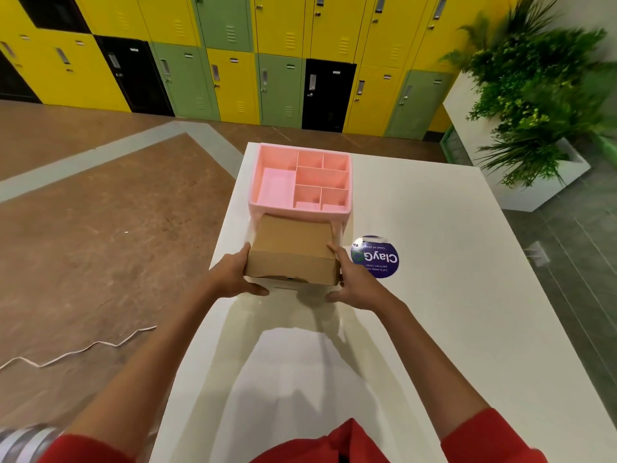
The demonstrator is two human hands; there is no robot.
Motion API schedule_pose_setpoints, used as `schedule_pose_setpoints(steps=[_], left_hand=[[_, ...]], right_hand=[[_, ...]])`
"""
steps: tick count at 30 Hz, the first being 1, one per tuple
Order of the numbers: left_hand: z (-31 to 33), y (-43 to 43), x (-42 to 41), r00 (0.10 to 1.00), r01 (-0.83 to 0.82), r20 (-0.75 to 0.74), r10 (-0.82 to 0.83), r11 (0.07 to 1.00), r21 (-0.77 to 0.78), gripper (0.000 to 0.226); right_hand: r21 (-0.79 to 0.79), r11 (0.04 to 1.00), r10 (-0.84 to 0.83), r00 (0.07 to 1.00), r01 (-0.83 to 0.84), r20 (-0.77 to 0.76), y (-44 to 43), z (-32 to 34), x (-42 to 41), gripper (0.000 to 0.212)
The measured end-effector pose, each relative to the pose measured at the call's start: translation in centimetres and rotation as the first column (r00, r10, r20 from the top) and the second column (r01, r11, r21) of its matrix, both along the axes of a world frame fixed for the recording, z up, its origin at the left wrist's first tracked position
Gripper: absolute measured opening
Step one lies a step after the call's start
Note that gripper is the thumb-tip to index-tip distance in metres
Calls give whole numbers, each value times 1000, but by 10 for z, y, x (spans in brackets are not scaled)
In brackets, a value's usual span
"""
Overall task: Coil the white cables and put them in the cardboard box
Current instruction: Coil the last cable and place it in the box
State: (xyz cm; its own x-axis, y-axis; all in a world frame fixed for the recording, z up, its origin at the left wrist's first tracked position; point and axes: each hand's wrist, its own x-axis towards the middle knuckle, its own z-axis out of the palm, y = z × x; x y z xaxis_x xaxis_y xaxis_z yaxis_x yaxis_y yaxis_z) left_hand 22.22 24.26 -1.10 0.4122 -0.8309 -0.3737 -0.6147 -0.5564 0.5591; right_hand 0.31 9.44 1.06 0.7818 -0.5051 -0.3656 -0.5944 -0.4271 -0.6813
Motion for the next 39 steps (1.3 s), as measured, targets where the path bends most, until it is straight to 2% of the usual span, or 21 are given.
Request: schedule_pose_setpoints(steps=[2,5,10,13,15,16,20,21,24,26,32,39], left_hand=[[5,4,5,996,50,-74,-48,998,30,96],[-3,13,17,978,87,-190,-89,996,-15,112],[1,19,11,941,165,-295,-165,986,-24,121],[5,15,6,929,144,-342,-142,989,-21,110],[7,12,6,923,128,-368,-116,992,9,95],[6,12,8,928,118,-359,-102,993,23,95],[-4,10,21,952,135,-289,-105,987,85,114],[-2,8,18,964,133,-243,-105,986,102,110],[-9,1,9,996,66,-70,-60,994,84,70],[-17,-2,6,999,31,-18,-30,998,58,62],[-36,-1,3,984,-24,177,17,999,41,61],[-35,-4,3,929,55,358,-90,993,106,62]], right_hand=[[71,997,-16,1000,15,18,4,1,0,103],[90,996,-15,1000,13,21,6,0,1,99],[131,991,-21,1000,19,14,7,-3,0,105],[175,984,-11,1000,14,-17,7,-3,0,111],[145,989,9,999,-4,-36,6,-4,1,101],[118,993,7,999,-2,-38,4,-6,2,94],[58,993,-101,995,101,1,4,-13,6,83],[61,988,-145,989,143,26,4,-15,7,82],[58,968,-250,964,245,91,5,-20,9,70],[21,960,-280,956,279,91,4,-22,10,65],[-234,951,-206,978,203,10,9,-29,12,60],[-325,927,-196,981,187,5,10,-35,14,61]])
